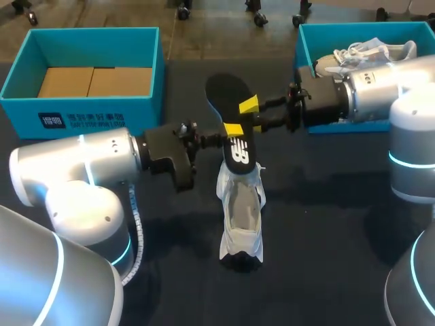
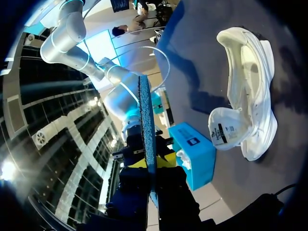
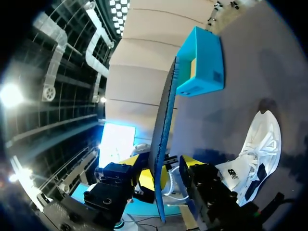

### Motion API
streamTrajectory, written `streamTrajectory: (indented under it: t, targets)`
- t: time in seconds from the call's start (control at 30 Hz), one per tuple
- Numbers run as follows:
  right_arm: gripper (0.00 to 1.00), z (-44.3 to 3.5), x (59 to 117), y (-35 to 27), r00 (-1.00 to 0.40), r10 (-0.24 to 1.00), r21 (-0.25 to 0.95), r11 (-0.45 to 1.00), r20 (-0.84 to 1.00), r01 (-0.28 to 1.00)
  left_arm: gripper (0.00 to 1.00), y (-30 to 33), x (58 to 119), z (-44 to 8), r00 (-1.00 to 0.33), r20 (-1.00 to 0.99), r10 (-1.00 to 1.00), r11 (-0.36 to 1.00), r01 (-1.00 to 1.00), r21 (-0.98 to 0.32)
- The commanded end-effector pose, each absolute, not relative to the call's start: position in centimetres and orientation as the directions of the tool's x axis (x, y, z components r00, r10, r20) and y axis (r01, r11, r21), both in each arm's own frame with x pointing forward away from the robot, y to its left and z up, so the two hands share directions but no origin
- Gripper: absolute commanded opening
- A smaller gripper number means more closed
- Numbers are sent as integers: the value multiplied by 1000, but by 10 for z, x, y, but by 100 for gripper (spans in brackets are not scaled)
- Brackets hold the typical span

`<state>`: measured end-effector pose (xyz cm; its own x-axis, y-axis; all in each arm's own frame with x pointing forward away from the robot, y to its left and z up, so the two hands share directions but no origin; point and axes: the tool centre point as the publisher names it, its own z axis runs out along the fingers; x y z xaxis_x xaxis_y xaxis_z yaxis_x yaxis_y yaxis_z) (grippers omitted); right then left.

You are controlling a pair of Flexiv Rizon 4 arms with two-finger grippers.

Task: Take the shoe out of the shoebox, open the shoe tongue, remove and reinsert the insole, then place the shoe into the shoebox

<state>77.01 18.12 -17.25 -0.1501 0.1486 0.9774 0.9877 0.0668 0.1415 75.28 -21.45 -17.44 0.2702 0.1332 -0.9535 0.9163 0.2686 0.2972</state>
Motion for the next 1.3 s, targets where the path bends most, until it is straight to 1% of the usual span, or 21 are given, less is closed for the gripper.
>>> streamTrajectory:
  t: [0.03, 0.1, 0.33, 0.43, 0.77, 0.87, 0.9, 0.97, 1.03, 1.07, 1.1, 1.27, 1.3]
  targets:
    - [48, -175, 773, 187, -148, 150, 136, 85, 978, 987, 0, -221, 754, -175, 267, -954, 137, 273, 916, 295]
    - [44, -176, 773, 187, -147, 151, 135, 86, 978, 987, 0, -221, 754, -175, 267, -954, 135, 272, 916, 295]
    - [41, -175, 772, 190, -149, 153, 137, 88, 977, 987, 0, -221, 755, -175, 265, -955, 131, 272, 917, 292]
    - [43, -176, 771, 189, -149, 152, 139, 77, 977, 987, 0, -221, 755, -175, 262, -956, 130, 276, 917, 289]
    - [38, -177, 771, 189, -144, 151, 135, 63, 978, 989, 0, -219, 756, -176, 259, -957, 133, 286, 914, 287]
    - [33, -177, 772, 190, -139, 152, 130, 65, 979, 989, 0, -218, 756, -177, 261, -956, 136, 288, 913, 290]
    - [29, -177, 772, 190, -137, 152, 128, 67, 979, 990, 0, -218, 756, -177, 261, -956, 136, 288, 912, 290]
    - [17, -176, 772, 190, -134, 153, 125, 68, 979, 990, 0, -218, 757, -179, 265, -953, 145, 289, 910, 297]
    - [14, -176, 772, 190, -131, 154, 122, 69, 979, 990, 0, -218, 758, -180, 264, -953, 147, 292, 909, 297]
    - [10, -176, 773, 191, -130, 154, 120, 70, 980, 990, 0, -218, 758, -180, 264, -953, 148, 293, 909, 297]
    - [0, -176, 773, 191, -129, 154, 119, 71, 980, 990, 0, -218, 758, -180, 265, -953, 150, 295, 908, 299]
    - [0, -177, 772, 192, -126, 157, 116, 74, 980, 990, 0, -218, 759, -181, 266, -948, 173, 289, 907, 307]
    - [0, -177, 772, 192, -126, 157, 116, 74, 979, 991, 2, -218, 758, -181, 262, -949, 177, 289, 908, 304]
